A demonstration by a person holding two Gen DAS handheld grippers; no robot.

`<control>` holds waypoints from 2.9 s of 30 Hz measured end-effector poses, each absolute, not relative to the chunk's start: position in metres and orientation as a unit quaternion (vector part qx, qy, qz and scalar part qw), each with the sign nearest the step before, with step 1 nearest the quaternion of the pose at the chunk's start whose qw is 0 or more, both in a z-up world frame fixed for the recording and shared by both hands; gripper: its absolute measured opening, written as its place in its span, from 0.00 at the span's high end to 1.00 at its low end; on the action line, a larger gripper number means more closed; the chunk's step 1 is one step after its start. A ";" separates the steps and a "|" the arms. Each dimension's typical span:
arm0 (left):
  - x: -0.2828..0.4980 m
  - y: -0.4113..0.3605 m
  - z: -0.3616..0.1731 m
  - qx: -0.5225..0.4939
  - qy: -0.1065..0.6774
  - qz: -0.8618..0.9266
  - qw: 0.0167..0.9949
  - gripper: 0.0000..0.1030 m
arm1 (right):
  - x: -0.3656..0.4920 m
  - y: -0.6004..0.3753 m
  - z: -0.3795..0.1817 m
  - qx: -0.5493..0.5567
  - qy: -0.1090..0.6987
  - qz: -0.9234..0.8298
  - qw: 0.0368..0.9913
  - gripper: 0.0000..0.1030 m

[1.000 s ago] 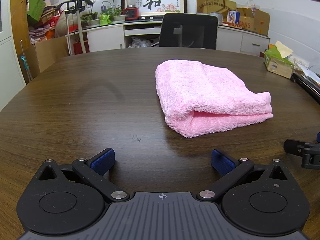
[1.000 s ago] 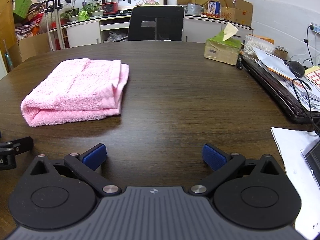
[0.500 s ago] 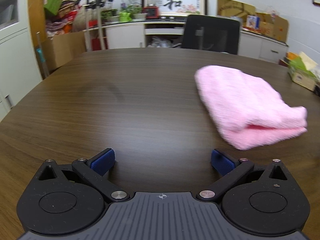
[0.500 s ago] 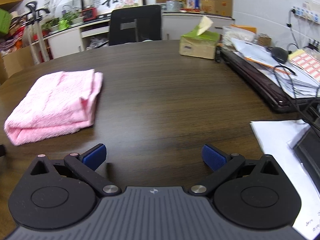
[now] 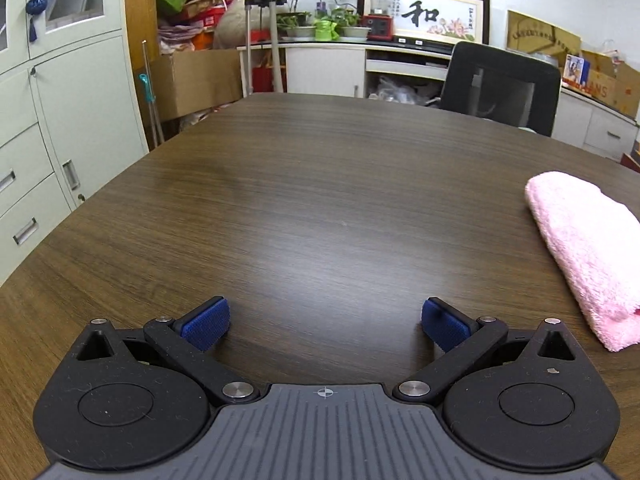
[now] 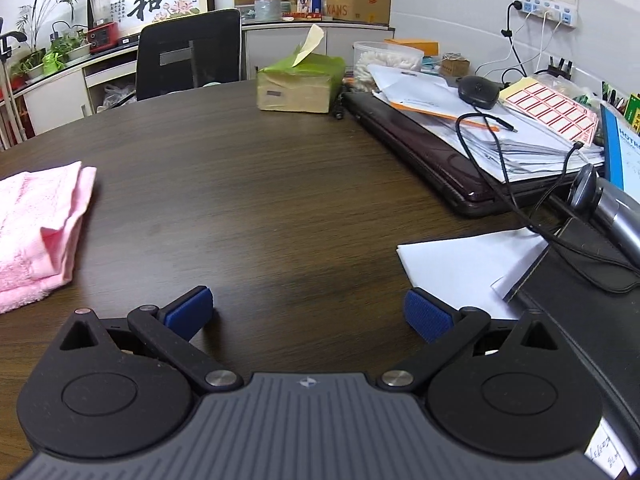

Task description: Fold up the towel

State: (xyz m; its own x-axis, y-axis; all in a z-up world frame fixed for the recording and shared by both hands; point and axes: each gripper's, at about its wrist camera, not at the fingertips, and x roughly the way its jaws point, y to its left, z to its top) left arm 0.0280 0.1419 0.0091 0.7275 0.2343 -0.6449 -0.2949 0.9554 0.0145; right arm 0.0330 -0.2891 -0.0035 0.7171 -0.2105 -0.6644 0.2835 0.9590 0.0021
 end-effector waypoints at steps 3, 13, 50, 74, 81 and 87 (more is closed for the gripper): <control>0.029 0.146 0.010 -0.043 0.340 0.138 0.929 0.00 | 0.029 -0.293 -0.005 0.052 0.343 -0.124 0.930 0.00; 0.030 0.153 0.008 -0.044 0.340 0.139 0.929 0.00 | 0.030 -0.294 -0.003 0.051 0.346 -0.119 0.929 0.00; 0.030 0.156 0.006 -0.044 0.340 0.142 0.928 0.00 | 0.030 -0.294 -0.003 0.052 0.346 -0.119 0.929 0.00; 0.030 0.156 0.006 -0.043 0.340 0.143 0.928 0.00 | 0.030 -0.294 -0.003 0.052 0.347 -0.119 0.929 0.00; 0.029 0.155 0.006 -0.044 0.340 0.144 0.928 0.00 | 0.031 -0.294 -0.003 0.052 0.347 -0.119 0.929 0.00; 0.029 0.155 0.006 -0.044 0.340 0.144 0.928 0.00 | 0.030 -0.294 -0.003 0.052 0.347 -0.119 0.929 0.00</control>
